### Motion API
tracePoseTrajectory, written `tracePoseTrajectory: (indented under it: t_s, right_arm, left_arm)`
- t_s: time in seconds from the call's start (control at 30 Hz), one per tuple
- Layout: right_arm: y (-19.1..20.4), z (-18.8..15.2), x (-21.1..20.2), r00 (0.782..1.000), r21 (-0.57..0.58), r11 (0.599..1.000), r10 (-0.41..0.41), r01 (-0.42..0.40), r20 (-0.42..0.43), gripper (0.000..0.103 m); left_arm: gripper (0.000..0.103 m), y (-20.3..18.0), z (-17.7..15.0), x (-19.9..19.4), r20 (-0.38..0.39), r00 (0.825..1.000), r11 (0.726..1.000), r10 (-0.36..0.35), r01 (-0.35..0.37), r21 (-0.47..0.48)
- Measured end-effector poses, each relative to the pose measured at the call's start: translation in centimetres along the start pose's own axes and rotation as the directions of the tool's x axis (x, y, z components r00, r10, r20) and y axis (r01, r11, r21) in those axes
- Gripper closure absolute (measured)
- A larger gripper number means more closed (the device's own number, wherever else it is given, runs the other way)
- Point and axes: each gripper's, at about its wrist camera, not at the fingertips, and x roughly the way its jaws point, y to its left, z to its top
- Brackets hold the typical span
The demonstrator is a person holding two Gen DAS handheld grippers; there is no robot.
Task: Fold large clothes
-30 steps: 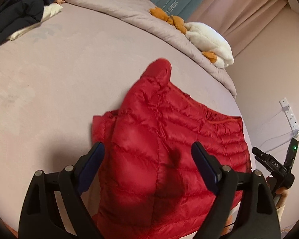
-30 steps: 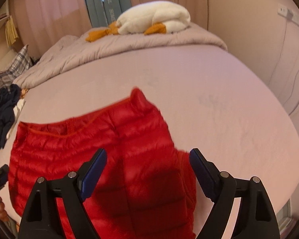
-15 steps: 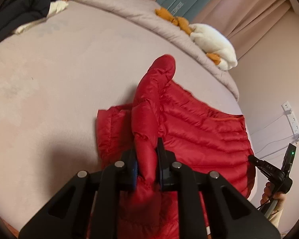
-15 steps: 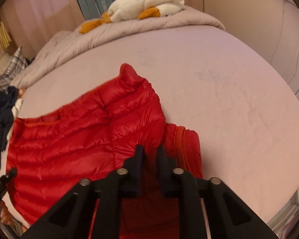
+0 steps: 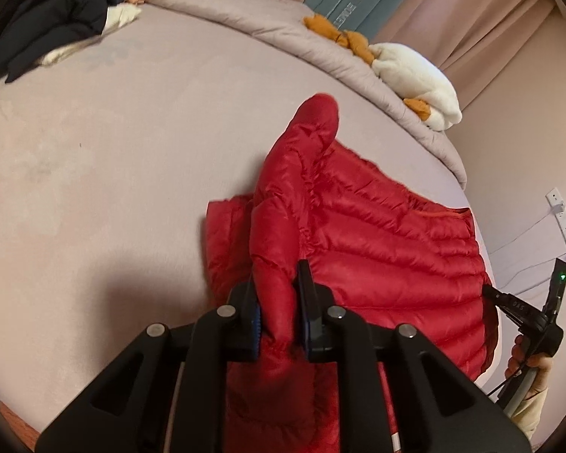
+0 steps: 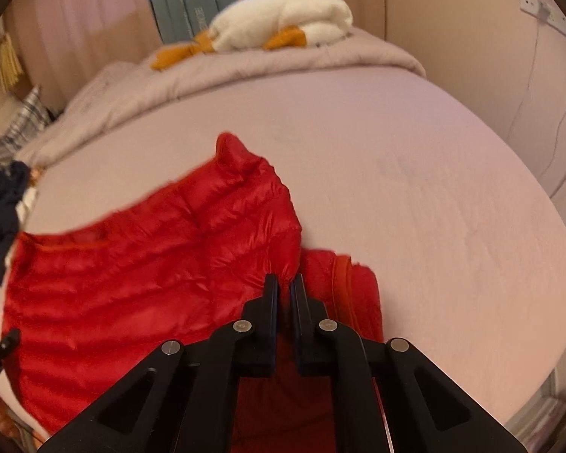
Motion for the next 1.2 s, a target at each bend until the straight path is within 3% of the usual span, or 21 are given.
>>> tracePoseTrajectory:
  t_s: [0.43, 0.9, 1.2]
  right_arm:
    - [0.4, -0.3, 1.5, 0.997, -0.004, 0.999, -0.041, 0.04, -0.058, 0.096]
    - [0.8, -0.2, 2.4, 0.994, -0.011, 0.997, -0.073, 0.073, -0.08, 0.096]
    - [1.0, -0.2, 2.3, 0.992, -0.006, 0.996, -0.091, 0.091, -0.083, 0.095]
  left_arm:
    - [0.075, 0.5, -0.4, 1.2, -0.041, 0.999, 0.999, 0.031, -0.032, -0.027]
    - [0.071, 0.9, -0.5, 1.7, -0.058, 0.998, 0.999, 0.021, -0.024, -0.042]
    - [0.06, 1.4, -0.7, 0.9, -0.056, 0.998, 0.997, 0.001, -0.005, -0.072]
